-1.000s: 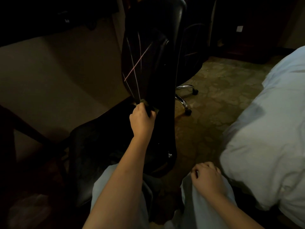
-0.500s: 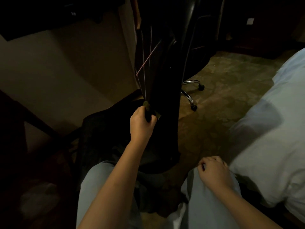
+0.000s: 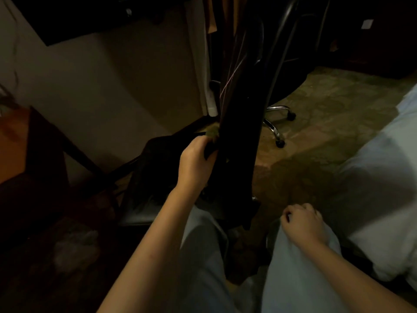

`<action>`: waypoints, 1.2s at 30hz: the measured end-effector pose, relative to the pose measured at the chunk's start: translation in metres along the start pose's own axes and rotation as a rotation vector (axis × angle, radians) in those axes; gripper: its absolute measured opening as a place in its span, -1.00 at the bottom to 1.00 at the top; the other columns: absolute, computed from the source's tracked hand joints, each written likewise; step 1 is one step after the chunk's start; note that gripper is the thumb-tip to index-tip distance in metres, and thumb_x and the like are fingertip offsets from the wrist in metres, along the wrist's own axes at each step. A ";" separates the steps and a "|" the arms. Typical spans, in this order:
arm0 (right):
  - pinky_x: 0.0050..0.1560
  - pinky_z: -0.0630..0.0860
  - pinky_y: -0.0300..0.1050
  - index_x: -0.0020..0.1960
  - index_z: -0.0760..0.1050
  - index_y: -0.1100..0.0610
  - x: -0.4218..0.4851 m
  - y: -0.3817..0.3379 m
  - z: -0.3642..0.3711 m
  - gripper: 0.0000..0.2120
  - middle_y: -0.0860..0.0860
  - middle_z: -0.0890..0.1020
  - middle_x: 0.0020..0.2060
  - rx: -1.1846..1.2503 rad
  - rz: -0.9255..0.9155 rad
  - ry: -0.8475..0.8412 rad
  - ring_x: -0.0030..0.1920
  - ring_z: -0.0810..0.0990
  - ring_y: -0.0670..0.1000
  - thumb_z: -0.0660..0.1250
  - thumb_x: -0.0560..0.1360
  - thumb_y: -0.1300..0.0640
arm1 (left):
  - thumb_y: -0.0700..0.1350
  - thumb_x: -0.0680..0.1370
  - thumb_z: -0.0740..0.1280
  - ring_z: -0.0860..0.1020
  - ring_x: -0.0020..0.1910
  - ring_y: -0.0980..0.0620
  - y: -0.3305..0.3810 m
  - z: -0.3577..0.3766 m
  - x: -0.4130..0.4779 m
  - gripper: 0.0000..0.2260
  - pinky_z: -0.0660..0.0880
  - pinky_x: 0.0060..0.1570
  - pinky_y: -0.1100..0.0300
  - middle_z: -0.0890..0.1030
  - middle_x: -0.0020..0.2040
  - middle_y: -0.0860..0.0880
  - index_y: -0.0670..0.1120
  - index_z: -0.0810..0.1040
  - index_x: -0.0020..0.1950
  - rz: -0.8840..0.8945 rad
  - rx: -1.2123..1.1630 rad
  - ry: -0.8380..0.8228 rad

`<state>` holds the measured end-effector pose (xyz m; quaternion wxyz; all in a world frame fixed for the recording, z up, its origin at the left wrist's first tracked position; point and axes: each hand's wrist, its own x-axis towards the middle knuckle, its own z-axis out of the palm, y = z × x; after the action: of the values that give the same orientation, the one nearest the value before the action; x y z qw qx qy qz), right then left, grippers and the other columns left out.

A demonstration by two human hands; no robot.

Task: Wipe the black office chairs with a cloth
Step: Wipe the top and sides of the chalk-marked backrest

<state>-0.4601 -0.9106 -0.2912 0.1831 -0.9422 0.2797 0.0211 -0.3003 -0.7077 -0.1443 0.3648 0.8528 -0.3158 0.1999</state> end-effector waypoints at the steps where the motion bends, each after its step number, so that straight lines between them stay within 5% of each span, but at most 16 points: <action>1: 0.29 0.31 -0.04 0.23 0.49 -0.02 -0.002 -0.002 -0.002 -0.75 -0.04 0.51 0.20 -0.006 0.009 -0.006 0.27 0.36 0.00 0.18 0.60 -0.03 | -0.26 0.50 0.40 0.55 -0.09 0.02 0.007 -0.003 0.006 -0.89 0.37 -0.12 0.43 0.59 -0.07 -0.06 -0.22 0.57 0.01 0.021 -0.038 0.050; 4: 0.32 0.34 0.02 0.27 0.47 0.00 -0.006 -0.010 -0.006 -0.72 0.03 0.43 0.29 0.028 0.062 -0.055 0.32 0.34 0.08 0.20 0.60 -0.03 | -0.24 0.48 0.42 0.50 -0.12 0.18 0.035 -0.011 0.035 -0.90 0.37 -0.14 0.50 0.55 -0.09 0.03 -0.21 0.58 -0.03 0.085 -0.129 0.188; 10: 0.23 0.38 -0.02 0.27 0.48 -0.02 -0.006 -0.011 -0.007 -0.71 0.07 0.43 0.29 0.093 0.073 -0.064 0.29 0.37 0.12 0.18 0.60 -0.07 | -0.24 0.50 0.39 0.44 -0.08 0.17 0.063 0.006 0.078 -0.83 0.33 -0.15 0.52 0.50 -0.01 0.02 -0.20 0.54 0.08 0.103 -0.116 0.127; 18: 0.20 0.31 -0.09 0.09 0.54 0.01 -0.008 -0.021 -0.007 -0.77 -0.01 0.54 0.15 0.045 -0.019 -0.003 0.25 0.39 0.04 0.14 0.61 -0.02 | -0.16 0.55 0.32 0.50 -0.06 0.00 0.069 0.030 0.088 -0.80 0.46 -0.15 0.17 0.52 0.05 -0.10 -0.21 0.47 0.12 0.004 0.002 0.078; 28: 0.05 0.38 -0.09 0.17 0.53 -0.05 -0.005 -0.015 -0.004 -0.76 0.03 0.48 0.22 0.093 0.065 -0.002 0.24 0.41 0.09 0.20 0.58 -0.08 | -0.11 0.55 0.32 0.40 -0.18 0.07 0.071 0.036 0.098 -0.83 0.31 -0.28 0.22 0.50 0.00 -0.06 -0.18 0.45 0.05 -0.032 0.100 0.010; 36: 0.25 0.36 -0.04 0.25 0.47 -0.05 -0.002 -0.009 0.002 -0.71 -0.03 0.45 0.25 0.016 0.050 -0.041 0.29 0.36 0.03 0.19 0.59 -0.09 | -0.17 0.51 0.36 0.45 -0.16 0.08 0.042 0.057 0.059 -0.80 0.26 -0.33 0.36 0.50 -0.02 -0.03 -0.20 0.48 0.09 -0.104 -0.022 0.037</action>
<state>-0.4566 -0.9020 -0.2901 0.1958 -0.9328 0.2994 0.0425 -0.2807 -0.7956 -0.1269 0.3896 0.8602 -0.2664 0.1930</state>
